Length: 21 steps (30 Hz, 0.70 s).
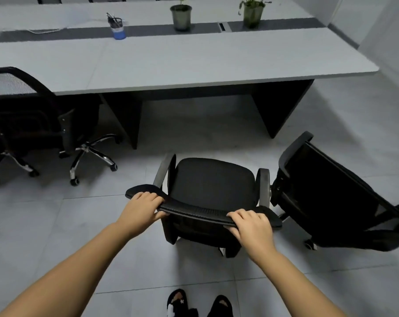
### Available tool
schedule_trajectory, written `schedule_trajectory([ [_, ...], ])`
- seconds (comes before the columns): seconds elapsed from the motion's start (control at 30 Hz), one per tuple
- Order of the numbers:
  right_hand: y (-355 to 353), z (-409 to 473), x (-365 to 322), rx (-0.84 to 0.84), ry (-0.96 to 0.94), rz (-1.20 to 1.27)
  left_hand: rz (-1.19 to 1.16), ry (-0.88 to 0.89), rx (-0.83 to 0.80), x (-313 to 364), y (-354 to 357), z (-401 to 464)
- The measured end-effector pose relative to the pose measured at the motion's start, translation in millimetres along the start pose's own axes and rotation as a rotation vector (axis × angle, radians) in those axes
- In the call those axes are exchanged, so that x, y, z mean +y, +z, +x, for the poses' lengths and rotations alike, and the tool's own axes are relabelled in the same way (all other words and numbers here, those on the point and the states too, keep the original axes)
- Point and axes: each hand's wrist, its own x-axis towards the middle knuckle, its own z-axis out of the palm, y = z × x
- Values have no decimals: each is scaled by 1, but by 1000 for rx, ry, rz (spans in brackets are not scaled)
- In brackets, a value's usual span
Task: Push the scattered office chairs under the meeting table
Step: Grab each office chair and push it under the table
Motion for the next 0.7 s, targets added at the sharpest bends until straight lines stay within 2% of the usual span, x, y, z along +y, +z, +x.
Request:
schedule_trajectory([
  [0.2, 4, 11, 20, 19, -76, -63, 74, -22, 107, 15, 9, -4],
  [0.4, 7, 37, 40, 10, -134, -93, 46, -96, 141, 17, 11, 11],
  [0.7, 21, 127, 28, 50, -182, -96, -7, -164, 162, -39, 12, 54],
])
